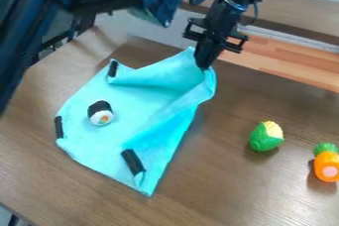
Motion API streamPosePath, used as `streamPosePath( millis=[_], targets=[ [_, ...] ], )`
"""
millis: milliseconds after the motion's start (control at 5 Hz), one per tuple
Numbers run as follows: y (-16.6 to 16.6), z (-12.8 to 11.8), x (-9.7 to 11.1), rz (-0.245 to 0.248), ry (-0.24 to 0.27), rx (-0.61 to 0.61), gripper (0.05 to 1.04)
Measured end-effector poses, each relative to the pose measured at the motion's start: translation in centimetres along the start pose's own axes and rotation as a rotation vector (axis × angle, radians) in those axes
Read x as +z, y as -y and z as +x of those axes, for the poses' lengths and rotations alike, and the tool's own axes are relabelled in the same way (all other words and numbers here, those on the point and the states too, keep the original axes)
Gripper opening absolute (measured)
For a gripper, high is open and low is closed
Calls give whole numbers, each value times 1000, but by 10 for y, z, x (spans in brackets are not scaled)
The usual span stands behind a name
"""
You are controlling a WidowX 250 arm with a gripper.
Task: Unfold the cloth from bottom left to top right
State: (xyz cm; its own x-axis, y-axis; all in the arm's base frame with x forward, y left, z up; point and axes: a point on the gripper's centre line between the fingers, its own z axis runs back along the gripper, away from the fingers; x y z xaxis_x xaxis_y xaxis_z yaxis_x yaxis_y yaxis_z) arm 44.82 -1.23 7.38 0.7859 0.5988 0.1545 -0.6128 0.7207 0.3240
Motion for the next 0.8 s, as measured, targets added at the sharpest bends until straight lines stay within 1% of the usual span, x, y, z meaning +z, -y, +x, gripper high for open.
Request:
streamPosePath(
  millis=[600, 800],
  targets=[
    [23, -6, 15, -26, 12, -31, 51],
    [30, -9, 10, -8, 9, -46, 64]
  ],
)
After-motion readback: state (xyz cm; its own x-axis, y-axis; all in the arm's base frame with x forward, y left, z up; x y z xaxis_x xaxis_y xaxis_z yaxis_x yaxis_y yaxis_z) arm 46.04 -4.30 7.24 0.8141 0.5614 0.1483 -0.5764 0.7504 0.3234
